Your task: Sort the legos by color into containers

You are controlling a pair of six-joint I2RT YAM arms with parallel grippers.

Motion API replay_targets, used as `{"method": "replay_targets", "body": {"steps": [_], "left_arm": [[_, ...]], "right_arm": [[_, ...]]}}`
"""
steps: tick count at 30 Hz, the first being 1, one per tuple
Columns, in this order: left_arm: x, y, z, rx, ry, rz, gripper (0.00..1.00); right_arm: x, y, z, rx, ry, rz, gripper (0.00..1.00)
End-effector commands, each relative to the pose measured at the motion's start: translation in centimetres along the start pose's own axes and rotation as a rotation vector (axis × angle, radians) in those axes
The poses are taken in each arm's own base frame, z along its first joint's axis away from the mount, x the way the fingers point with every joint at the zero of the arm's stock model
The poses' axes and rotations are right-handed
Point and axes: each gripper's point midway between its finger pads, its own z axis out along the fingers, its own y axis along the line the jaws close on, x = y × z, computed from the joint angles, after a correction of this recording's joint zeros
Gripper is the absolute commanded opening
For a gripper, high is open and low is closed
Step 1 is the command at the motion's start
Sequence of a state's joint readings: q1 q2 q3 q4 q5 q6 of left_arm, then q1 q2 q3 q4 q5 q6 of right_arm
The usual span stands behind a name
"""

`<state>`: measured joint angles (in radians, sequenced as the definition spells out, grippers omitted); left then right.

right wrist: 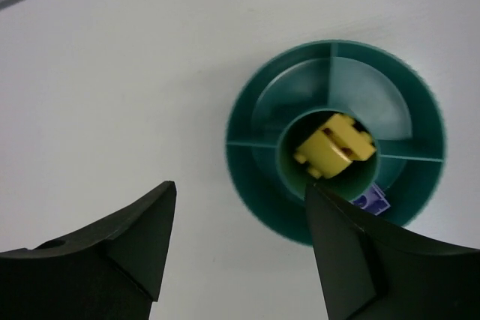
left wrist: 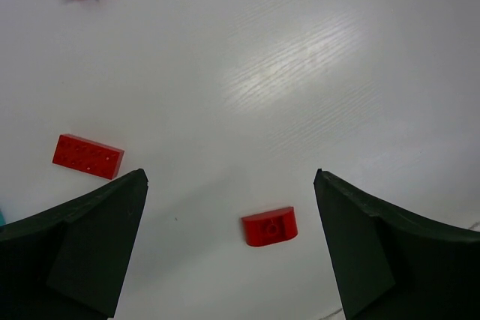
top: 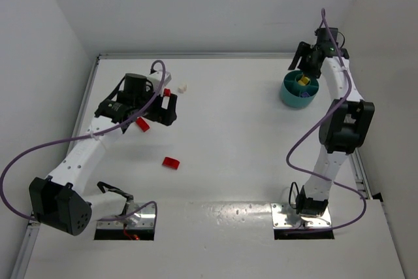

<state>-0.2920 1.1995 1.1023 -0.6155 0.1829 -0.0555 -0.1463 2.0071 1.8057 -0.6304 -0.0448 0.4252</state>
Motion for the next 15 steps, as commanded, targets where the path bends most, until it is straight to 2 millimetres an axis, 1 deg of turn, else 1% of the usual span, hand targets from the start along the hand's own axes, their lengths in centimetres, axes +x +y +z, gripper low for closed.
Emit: {"method": "replay_targets", "body": {"steps": [1, 2, 3, 4, 5, 6, 7, 8, 9, 10, 11, 12, 13, 14, 15], "left_arm": [[-0.7, -0.5, -2.0, 0.055, -0.034, 0.093, 1.00], [-0.3, -1.0, -2.1, 0.100, -0.022, 0.114, 1.00], [0.6, -1.5, -2.1, 0.142, 0.005, 0.151, 1.00], [2.2, -2.1, -2.5, 0.187, 0.060, 0.188, 0.97], [2.8, -2.1, -3.0, 0.220, 0.071, 0.301, 0.95], [4.4, -1.9, -3.1, 0.235, 0.109, 0.332, 0.94], [6.3, -1.9, -3.3, 0.256, 0.168, 0.360, 0.92], [7.1, -1.4, -3.5, 0.266, 0.179, 0.444, 0.92], [8.2, -1.1, -3.6, 0.276, 0.205, 0.475, 0.88], [10.1, -1.0, -3.7, 0.298, 0.240, 0.491, 0.87], [11.1, -0.9, -3.6, 0.314, 0.264, 0.511, 0.85], [11.6, 0.0, -3.7, 0.293, 0.269, 0.529, 0.83], [12.3, 0.3, -3.5, 0.288, 0.269, 0.537, 0.83], [12.6, 0.7, -3.3, 0.281, 0.270, 0.538, 0.83], [12.0, 1.6, -3.1, 0.239, 0.243, 0.539, 0.83]], "right_arm": [[-3.3, 5.7, -7.2, -0.294, -0.114, -0.273, 0.70], [-3.0, 6.0, -7.9, -0.325, -0.109, -0.322, 0.70], [-2.4, 6.9, -8.9, -0.371, -0.112, -0.436, 0.71], [-1.8, 6.9, -9.5, -0.391, -0.095, -0.485, 0.77], [0.1, 7.1, -10.0, -0.419, -0.041, -0.528, 0.82], [2.2, 7.9, -10.5, -0.529, -0.007, -0.605, 0.91], [2.9, 8.1, -11.9, -0.552, -0.010, -0.625, 0.92], [3.3, 7.9, -12.1, -0.552, -0.018, -0.639, 0.92], [5.4, 7.7, -11.9, -0.584, 0.019, -0.636, 0.92], [6.0, 7.6, -12.1, -0.597, 0.020, -0.644, 0.90], [6.5, 7.5, -12.3, -0.597, 0.020, -0.644, 0.90], [7.6, 7.4, -12.5, -0.613, 0.031, -0.638, 0.90], [8.0, 7.3, -12.2, -0.613, 0.039, -0.636, 0.90], [8.2, 7.2, -12.4, -0.613, 0.040, -0.635, 0.90], [8.6, 7.1, -12.2, -0.613, 0.053, -0.623, 0.90]]}}
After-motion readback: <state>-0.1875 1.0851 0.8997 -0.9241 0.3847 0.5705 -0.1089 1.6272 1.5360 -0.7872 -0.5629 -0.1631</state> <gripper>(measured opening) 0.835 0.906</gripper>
